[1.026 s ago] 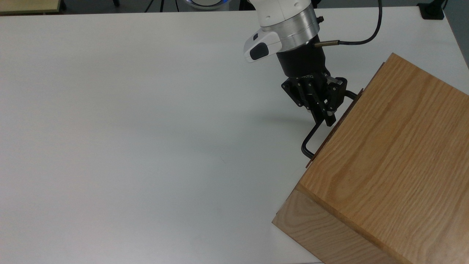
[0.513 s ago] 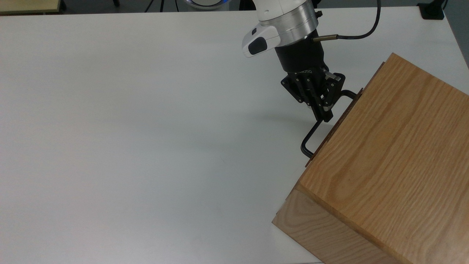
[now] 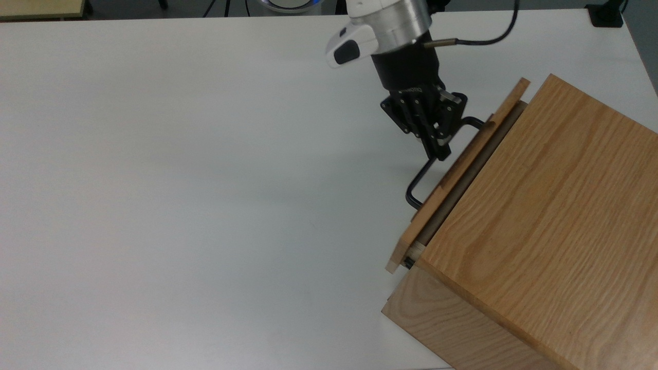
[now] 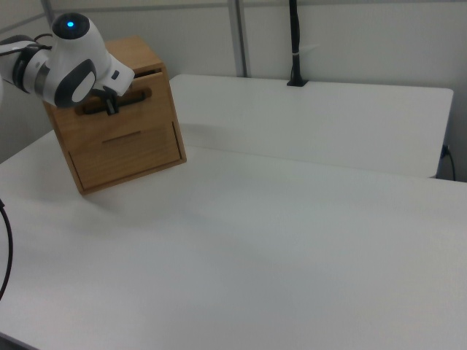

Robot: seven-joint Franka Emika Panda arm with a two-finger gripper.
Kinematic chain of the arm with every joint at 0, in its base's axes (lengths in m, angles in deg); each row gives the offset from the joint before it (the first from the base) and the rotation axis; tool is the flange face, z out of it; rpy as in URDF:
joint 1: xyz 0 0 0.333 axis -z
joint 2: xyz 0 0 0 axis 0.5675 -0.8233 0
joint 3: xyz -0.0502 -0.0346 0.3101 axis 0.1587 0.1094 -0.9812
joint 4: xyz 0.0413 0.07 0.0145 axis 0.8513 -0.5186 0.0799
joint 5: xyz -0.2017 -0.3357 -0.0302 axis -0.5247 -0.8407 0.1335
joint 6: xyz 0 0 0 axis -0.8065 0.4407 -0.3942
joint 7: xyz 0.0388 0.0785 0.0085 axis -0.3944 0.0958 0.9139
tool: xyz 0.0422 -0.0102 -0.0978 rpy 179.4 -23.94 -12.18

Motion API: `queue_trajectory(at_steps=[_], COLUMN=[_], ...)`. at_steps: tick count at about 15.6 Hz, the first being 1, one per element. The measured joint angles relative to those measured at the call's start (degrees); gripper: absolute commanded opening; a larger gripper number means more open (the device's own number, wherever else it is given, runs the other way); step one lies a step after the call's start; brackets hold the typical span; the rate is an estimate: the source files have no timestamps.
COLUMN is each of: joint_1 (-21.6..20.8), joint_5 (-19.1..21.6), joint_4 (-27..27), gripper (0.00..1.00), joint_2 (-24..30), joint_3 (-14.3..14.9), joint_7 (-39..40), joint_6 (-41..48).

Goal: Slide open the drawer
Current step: 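Pull the gripped handle away from the cabinet, sliding the drawer out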

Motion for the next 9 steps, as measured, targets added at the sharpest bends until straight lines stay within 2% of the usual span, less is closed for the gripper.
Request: queue_trajectory(at_steps=[6, 9], joint_1=[3.5, 6.9], joint_5=[0.0, -0.1], joint_4=[-10.9, -14.7], gripper=[0.01, 0.01], joint_2=[9.2, 14.1], joint_3=[0.0, 0.1], joint_7=[1.1, 2.5], joint_6=[0.6, 6.1])
